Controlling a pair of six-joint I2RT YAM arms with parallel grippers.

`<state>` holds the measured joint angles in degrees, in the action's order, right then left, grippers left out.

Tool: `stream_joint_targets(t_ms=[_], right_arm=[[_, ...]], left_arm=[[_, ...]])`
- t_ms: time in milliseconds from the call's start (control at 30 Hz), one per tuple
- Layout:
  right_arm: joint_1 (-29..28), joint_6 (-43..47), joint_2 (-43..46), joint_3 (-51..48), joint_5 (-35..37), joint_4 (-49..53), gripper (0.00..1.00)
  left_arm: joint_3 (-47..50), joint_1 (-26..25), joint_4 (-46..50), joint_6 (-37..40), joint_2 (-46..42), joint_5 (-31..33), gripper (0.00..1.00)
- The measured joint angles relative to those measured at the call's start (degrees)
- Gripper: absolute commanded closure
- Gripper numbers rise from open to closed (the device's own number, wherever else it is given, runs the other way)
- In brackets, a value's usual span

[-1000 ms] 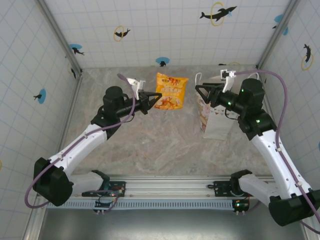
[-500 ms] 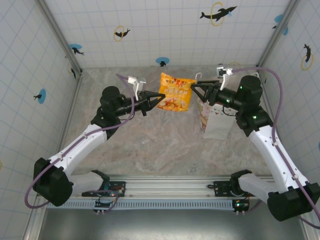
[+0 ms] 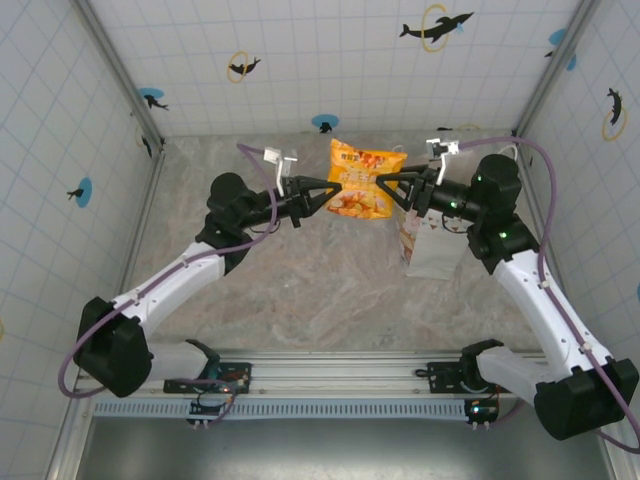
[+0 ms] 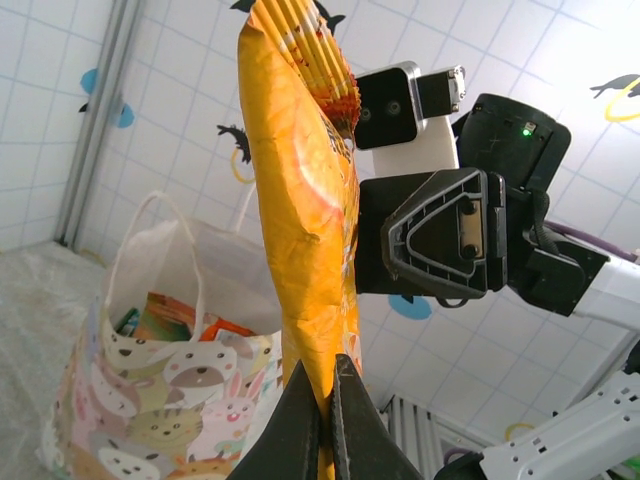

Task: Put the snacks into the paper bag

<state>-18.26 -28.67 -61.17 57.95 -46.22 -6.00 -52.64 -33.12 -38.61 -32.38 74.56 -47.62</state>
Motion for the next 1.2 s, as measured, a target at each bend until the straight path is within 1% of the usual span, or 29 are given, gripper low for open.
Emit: stream_joint_targets(t_ms=[167, 433, 567, 667, 733, 833, 900, 967, 1100, 1200], right_arm=[[0.0, -1.4, 0.3, -2.3, -0.8, -2.4, 0.75], [0.1, -2.1, 2.6, -3.7, -0.1, -3.1, 0.90], [0.7, -2.3, 3.3, -3.7, 1.2, -3.2, 0.96], [1.4, -2.4, 3.7, -3.7, 2.1, -3.1, 0.98], [2.3, -2.4, 4.2, -3.7, 3.0, -2.8, 0.99], [4.7, -2.4, 4.6, -2.8, 4.0, -0.3, 0.99], [7.2, -2.4, 4.8, -1.4, 4.4, 2.0, 0.99], [10.5, -2.4, 5.1, 0.2, 4.7, 4.4, 0.99], [18.3, -2.4, 5.9, 3.9, 5.3, 9.5, 0.99], [22.9, -2.3, 6.6, 5.7, 5.5, 12.7, 0.99]], left_arm=[[-0.9, -1.0, -2.7, -0.9, 2.3, 0.6, 1.00], [-1.6, -1.6, -4.3, -1.2, 4.3, 2.5, 0.99], [-2.9, -2.1, -4.1, -1.1, 4.7, 3.3, 0.88], [-3.0, -2.1, -3.7, -1.0, 4.7, 4.9, 0.70], [-3.2, -1.9, -2.9, -1.0, 4.7, 6.3, 0.55], [-3.8, -1.9, -1.7, -0.9, 5.0, 7.7, 0.42], [-4.7, -1.9, -0.9, -0.8, 5.8, 8.4, 0.38], [-5.8, -2.0, 0.1, -0.7, 6.7, 9.0, 0.36], [-7.8, -2.5, 2.3, -0.7, 8.9, 9.8, 0.35], [-9.0, -3.2, 3.5, -0.7, 11.0, 9.7, 0.35]])
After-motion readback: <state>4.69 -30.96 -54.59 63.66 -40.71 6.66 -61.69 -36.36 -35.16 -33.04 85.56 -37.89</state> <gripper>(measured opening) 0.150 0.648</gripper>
